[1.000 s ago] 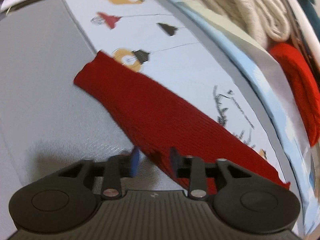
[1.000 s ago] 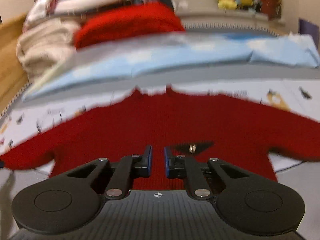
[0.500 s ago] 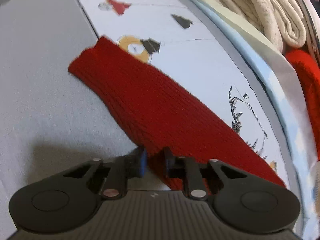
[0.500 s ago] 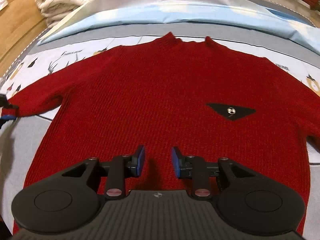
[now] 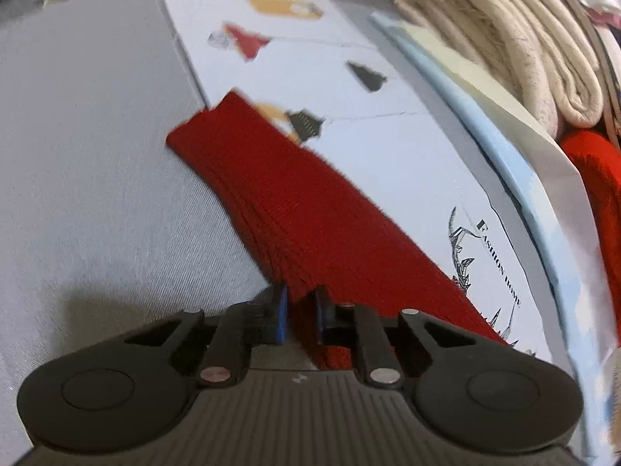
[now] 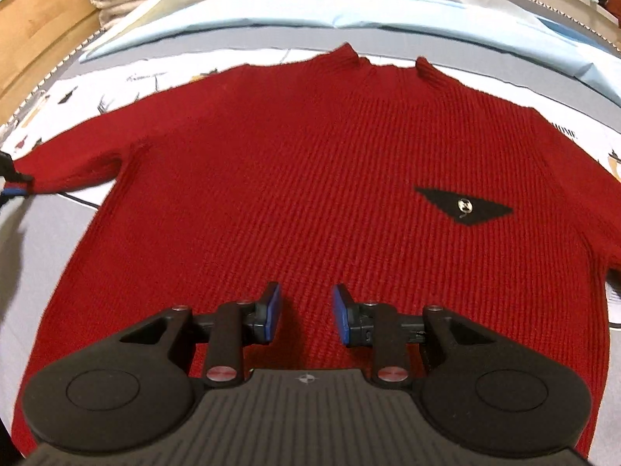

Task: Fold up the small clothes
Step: 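Fold the held sleeve across the sweater body with the left gripper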

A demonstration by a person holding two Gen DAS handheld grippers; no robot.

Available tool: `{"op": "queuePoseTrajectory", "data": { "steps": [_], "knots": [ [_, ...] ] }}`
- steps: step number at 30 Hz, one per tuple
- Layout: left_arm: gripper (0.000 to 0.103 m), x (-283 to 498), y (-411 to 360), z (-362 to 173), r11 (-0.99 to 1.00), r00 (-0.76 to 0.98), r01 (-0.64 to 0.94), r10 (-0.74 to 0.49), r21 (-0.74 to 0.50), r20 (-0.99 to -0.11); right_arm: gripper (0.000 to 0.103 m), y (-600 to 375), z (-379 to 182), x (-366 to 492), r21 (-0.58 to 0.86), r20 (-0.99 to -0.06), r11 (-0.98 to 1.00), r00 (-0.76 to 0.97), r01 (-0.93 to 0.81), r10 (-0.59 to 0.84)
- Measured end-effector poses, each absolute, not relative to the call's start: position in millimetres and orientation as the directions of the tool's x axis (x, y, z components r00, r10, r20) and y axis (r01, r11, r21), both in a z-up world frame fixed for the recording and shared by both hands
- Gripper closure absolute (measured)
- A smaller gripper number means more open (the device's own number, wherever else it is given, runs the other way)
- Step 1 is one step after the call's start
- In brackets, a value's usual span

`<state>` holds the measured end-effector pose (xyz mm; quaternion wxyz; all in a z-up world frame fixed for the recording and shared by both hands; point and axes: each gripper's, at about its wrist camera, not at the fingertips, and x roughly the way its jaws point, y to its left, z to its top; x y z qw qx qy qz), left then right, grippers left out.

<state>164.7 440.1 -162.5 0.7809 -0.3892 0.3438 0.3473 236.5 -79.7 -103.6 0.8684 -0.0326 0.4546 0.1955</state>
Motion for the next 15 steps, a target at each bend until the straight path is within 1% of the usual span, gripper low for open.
{"op": "queuePoseTrajectory", "data": {
  "steps": [2, 5, 7, 8, 9, 10, 13, 14, 15],
  "knots": [
    [0.090, 173.5, 422.4, -144.9, 0.528, 0.526, -0.795, 0.353, -0.300, -0.774, 0.072, -80.5, -102.5, 236.7, 0.120, -0.800, 0.923, 0.515, -0.365, 0.308],
    [0.091, 189.6, 379.0, -108.8, 0.653, 0.598, -0.725, 0.441, -0.217, -0.669, 0.073, -83.1, -98.3, 236.0, 0.118, -0.790, 0.927, 0.531, -0.356, 0.305],
    [0.092, 198.0, 343.8, -87.2, 0.731, 0.677, -0.649, 0.431, -0.209, -0.596, 0.073, -86.4, -94.9, 236.8, 0.122, -0.782, 0.933, 0.546, -0.339, 0.300],
    [0.092, 203.0, 320.4, -77.4, 0.775, 0.719, -0.600, 0.413, -0.199, -0.559, 0.076, -89.6, -93.1, 238.0, 0.128, -0.776, 0.937, 0.555, -0.325, 0.299],
    [0.093, 207.7, 294.5, -68.4, 0.818, 0.759, -0.542, 0.378, -0.193, -0.530, 0.083, -92.6, -91.1, 238.9, 0.138, -0.770, 0.941, 0.563, -0.310, 0.299],
    [0.093, 211.2, 268.7, -60.7, 0.855, 0.799, -0.478, 0.328, -0.201, -0.504, 0.085, -96.6, -89.3, 240.3, 0.152, -0.765, 0.945, 0.571, -0.291, 0.299],
    [0.094, 216.4, 175.8, -48.8, 0.954, 0.889, -0.232, 0.129, -0.190, -0.439, 0.086, -108.1, -85.8, 244.7, 0.198, -0.753, 0.955, 0.589, -0.223, 0.293],
    [0.093, 219.1, 145.7, -50.6, 0.972, 0.896, -0.136, 0.038, -0.191, -0.443, 0.086, -111.7, -85.6, 246.3, 0.211, -0.750, 0.957, 0.595, -0.198, 0.288],
    [0.090, 221.7, 123.0, -53.4, 0.975, 0.882, -0.037, -0.072, -0.221, -0.466, 0.086, -115.0, -86.0, 248.5, 0.222, -0.749, 0.960, 0.600, -0.172, 0.281]
  ]
}}
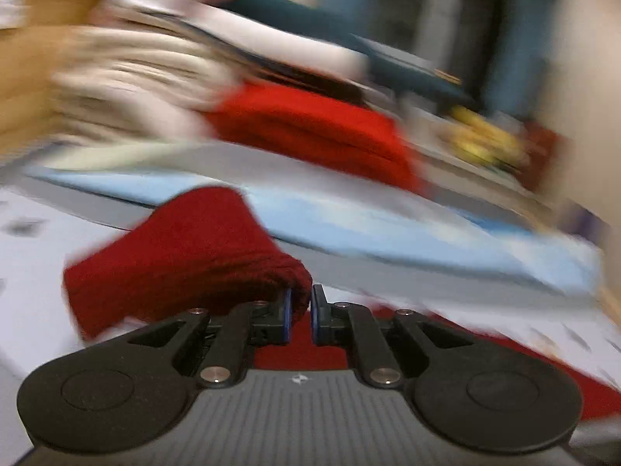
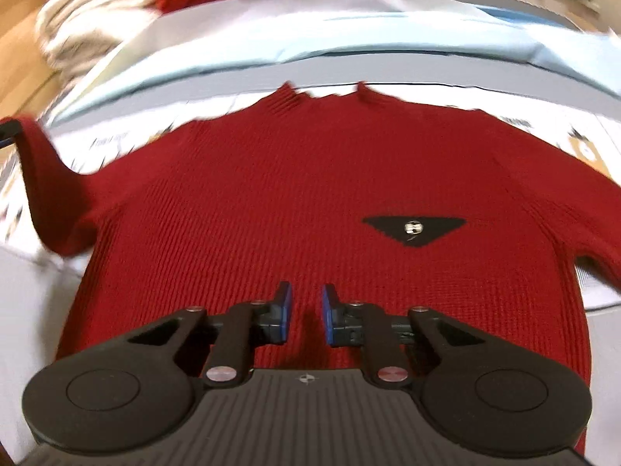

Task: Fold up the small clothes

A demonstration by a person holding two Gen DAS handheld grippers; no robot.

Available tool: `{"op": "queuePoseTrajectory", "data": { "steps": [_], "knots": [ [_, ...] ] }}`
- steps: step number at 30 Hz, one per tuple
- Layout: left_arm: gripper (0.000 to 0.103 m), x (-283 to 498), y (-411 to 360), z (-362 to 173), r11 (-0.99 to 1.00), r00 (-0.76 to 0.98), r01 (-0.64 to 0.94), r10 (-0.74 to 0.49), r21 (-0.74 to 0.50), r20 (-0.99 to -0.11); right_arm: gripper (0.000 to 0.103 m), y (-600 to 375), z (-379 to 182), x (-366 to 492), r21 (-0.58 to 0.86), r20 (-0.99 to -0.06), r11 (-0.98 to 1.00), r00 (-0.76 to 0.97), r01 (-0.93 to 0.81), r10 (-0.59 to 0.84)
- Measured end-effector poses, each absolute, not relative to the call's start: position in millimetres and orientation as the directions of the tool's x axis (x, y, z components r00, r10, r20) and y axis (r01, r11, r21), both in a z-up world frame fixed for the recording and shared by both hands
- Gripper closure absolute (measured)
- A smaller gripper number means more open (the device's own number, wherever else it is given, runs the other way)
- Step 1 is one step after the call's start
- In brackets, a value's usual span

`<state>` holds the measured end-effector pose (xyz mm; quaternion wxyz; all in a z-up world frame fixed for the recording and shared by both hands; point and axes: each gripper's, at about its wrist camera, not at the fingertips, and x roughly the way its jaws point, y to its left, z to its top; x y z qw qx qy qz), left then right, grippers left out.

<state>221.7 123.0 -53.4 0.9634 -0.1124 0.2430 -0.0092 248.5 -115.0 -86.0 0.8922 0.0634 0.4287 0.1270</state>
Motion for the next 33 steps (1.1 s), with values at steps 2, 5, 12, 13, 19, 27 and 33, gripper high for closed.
{"op": "queuePoseTrajectory", "data": {
  "steps": [2, 5, 12, 13, 19, 27, 33],
  "knots": [
    [0.088, 227.9, 91.5, -61.0, 0.943, 0.809, 0.139, -0.284, -0.301, -0.515, 0.085, -121.1, -88.5, 252.5, 0.242, -0.752, 0.961, 0.600, -0.133, 0.272],
    [0.087, 228.8, 84.3, -62.1, 0.954, 0.818, 0.139, -0.262, -0.266, -0.512, 0.077, -127.5, -93.7, 259.5, 0.279, -0.761, 0.956, 0.585, -0.095, 0.281],
    [0.087, 258.7, 147.0, -81.9, 0.964, 0.751, -0.195, 0.027, -0.182, -0.660, 0.061, -142.3, -100.2, 270.9, 0.411, -0.741, 0.912, 0.578, -0.012, 0.342],
    [0.087, 260.5, 157.2, -86.2, 0.956, 0.723, -0.243, 0.066, -0.164, -0.688, 0.061, -143.7, -102.7, 273.1, 0.422, -0.744, 0.907, 0.575, 0.009, 0.340],
    [0.087, 269.7, 210.8, -106.2, 0.871, 0.621, -0.418, 0.069, -0.256, -0.780, 0.061, -172.3, -118.9, 286.4, 0.571, -0.695, 0.802, 0.622, 0.173, 0.361],
    [0.087, 266.0, 207.9, -102.4, 0.884, 0.633, -0.396, 0.066, -0.249, -0.771, 0.072, -184.4, -146.0, 318.7, 0.667, -0.654, 0.690, 0.665, 0.282, 0.361],
    [0.087, 264.7, 211.4, -99.4, 0.886, 0.640, -0.388, 0.060, -0.255, -0.766, 0.095, -185.5, -143.1, 322.4, 0.691, -0.601, 0.679, 0.720, 0.249, 0.347]
  ]
}}
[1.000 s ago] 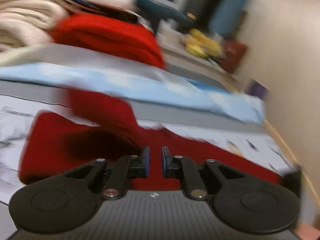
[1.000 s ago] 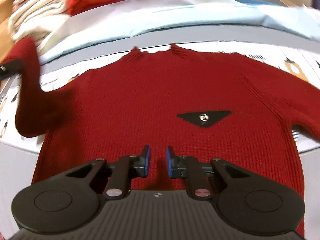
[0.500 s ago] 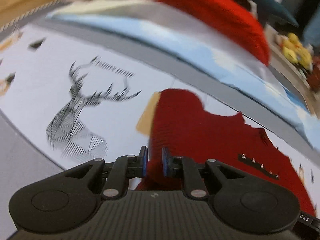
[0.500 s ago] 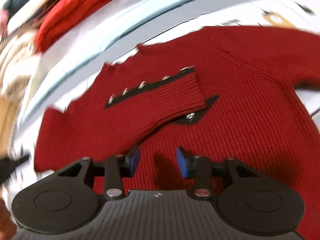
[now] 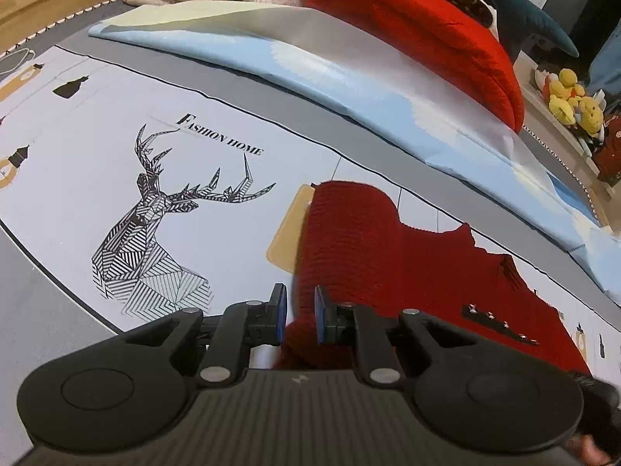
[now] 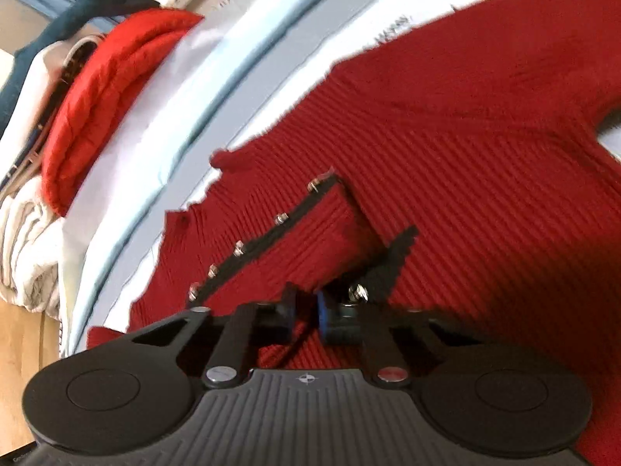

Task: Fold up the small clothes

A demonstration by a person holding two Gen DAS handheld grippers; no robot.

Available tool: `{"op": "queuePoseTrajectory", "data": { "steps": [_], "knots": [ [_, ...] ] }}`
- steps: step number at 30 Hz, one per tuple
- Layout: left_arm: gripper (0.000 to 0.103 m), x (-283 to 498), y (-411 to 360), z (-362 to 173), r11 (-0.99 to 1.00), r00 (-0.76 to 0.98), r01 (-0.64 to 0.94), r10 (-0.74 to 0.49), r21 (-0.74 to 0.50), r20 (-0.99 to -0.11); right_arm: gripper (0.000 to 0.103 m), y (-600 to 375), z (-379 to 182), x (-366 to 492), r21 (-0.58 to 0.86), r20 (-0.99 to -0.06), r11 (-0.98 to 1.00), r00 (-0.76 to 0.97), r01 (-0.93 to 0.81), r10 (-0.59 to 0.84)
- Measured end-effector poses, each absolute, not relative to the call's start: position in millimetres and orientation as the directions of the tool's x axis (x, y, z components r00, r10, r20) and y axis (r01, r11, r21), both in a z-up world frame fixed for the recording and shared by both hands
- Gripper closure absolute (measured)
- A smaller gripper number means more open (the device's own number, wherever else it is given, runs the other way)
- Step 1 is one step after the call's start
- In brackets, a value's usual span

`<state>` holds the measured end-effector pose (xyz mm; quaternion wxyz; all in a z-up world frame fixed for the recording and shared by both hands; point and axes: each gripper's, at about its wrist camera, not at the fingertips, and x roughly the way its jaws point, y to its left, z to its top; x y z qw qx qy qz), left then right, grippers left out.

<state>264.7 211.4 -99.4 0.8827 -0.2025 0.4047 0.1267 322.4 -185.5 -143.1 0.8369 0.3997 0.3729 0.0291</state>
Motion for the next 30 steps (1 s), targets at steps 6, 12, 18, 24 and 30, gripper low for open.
{"op": "queuePoseTrajectory", "data": {
  "steps": [6, 12, 18, 24, 30],
  "knots": [
    [0.087, 266.3, 212.5, -100.4, 0.893, 0.637, -0.366, 0.037, -0.260, -0.770, 0.095, -203.5, -67.0, 282.9, 0.628, -0.340, 0.770, 0.931, 0.117, 0.136],
    [0.086, 272.9, 193.8, -113.8, 0.921, 0.608, -0.307, -0.005, -0.241, -0.794, 0.092, -245.8, -131.5, 306.7, 0.563, -0.705, 0.687, 0.701, 0.459, 0.110],
    [0.078, 278.6, 179.0, -135.0, 0.938, 0.561, -0.272, -0.027, -0.215, -0.827, 0.083, -247.6, -124.6, 310.7, 0.589, -0.681, 0.675, 0.722, 0.445, 0.118],
    [0.068, 280.1, 174.8, -151.7, 0.952, 0.518, -0.262, 0.001, -0.157, -0.855, 0.078, -261.1, -142.1, 314.3, 0.629, -0.715, 0.586, 0.675, 0.510, 0.180],
    [0.072, 280.6, 171.8, -151.1, 0.960, 0.520, -0.248, 0.015, -0.134, -0.854, 0.096, -264.9, -140.7, 316.8, 0.673, -0.668, 0.577, 0.715, 0.464, 0.204]
  ]
}}
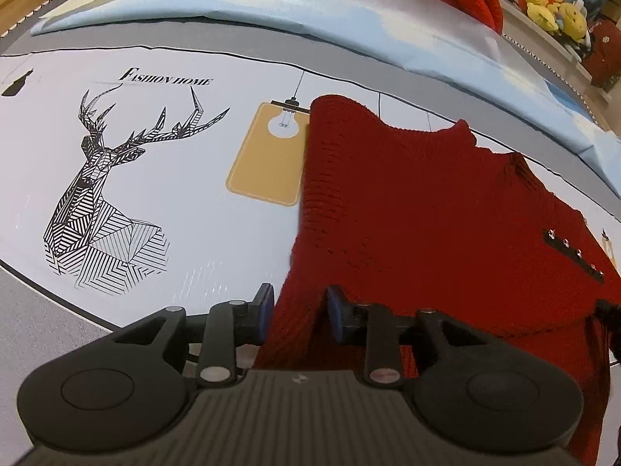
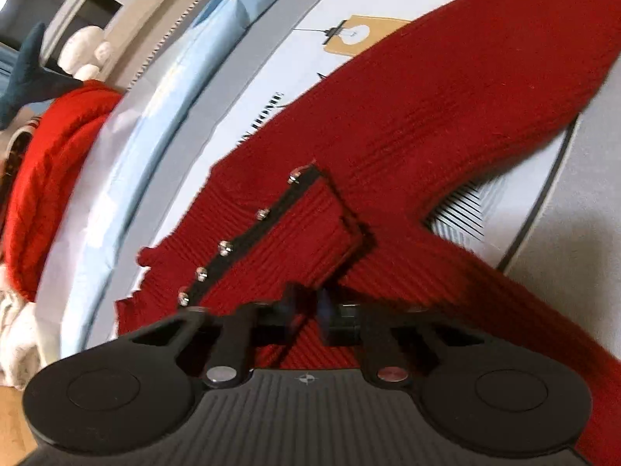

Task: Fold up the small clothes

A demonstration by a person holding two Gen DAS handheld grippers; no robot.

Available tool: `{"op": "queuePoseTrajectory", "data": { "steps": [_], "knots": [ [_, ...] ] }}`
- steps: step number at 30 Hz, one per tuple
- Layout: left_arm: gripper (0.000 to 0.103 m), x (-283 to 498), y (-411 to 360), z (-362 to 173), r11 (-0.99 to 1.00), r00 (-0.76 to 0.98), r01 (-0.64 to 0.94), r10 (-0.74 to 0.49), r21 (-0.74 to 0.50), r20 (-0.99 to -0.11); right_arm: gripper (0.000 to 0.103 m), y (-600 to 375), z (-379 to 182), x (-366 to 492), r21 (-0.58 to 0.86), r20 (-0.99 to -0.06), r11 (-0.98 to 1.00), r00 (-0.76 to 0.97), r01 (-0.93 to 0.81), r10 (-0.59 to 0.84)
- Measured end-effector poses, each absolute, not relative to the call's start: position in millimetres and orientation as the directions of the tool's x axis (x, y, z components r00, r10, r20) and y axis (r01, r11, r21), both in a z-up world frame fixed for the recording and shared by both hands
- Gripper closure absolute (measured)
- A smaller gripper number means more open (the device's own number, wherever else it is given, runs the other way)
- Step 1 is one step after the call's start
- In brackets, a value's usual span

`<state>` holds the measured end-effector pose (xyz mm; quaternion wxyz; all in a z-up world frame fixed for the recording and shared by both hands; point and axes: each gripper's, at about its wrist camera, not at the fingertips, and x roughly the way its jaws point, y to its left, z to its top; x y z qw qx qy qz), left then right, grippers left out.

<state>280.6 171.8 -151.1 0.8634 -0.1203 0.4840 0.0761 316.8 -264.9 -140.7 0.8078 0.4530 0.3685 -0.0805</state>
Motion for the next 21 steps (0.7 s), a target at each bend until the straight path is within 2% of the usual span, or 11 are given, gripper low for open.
{"op": "queuePoseTrajectory", "data": {
  "steps": [3, 8, 12, 14, 15, 17, 18, 21],
  "knots": [
    [0.072, 281.8, 167.8, -148.0, 0.965, 0.521, -0.240, 0.032, -0.109, -0.853, 0.097, -263.3, -126.0, 316.4, 0.693, -0.606, 0.608, 0.771, 0.388, 0.199],
    [0.072, 279.4, 164.2, -136.5, 0.967, 0.573, -0.227, 0.037, -0.115, -0.819, 0.095, -262.8, -136.7, 318.1, 0.555, -0.737, 0.660, 0.667, 0.507, 0.107],
    [0.072, 278.4, 156.3, -129.0, 0.976, 0.613, -0.179, 0.014, -0.122, -0.790, 0.091, -253.9, -107.0, 306.0, 0.490, -0.663, 0.726, 0.747, 0.484, -0.050],
    [0.072, 279.6, 155.2, -133.7, 0.976, 0.598, -0.176, 0.003, -0.127, -0.802, 0.089, -249.5, -103.4, 304.7, 0.517, -0.598, 0.756, 0.801, 0.402, -0.017],
    [0.072, 280.7, 155.6, -137.7, 0.975, 0.581, -0.181, 0.001, -0.129, -0.814, 0.083, -251.4, -108.0, 308.7, 0.541, -0.593, 0.757, 0.804, 0.366, 0.035],
    [0.072, 283.0, 156.6, -149.1, 0.975, 0.523, -0.198, 0.016, -0.103, -0.852, 0.073, -255.2, -131.5, 322.8, 0.598, -0.661, 0.713, 0.728, 0.366, 0.181],
    [0.072, 282.8, 157.5, -151.4, 0.974, 0.514, -0.205, 0.023, -0.096, -0.857, 0.073, -258.3, -144.6, 326.5, 0.583, -0.719, 0.694, 0.666, 0.422, 0.200],
    [0.072, 282.1, 156.3, -142.7, 0.974, 0.546, -0.196, 0.010, -0.116, -0.838, 0.076, -261.9, -146.6, 322.8, 0.580, -0.727, 0.676, 0.663, 0.455, 0.178]
  ]
}}
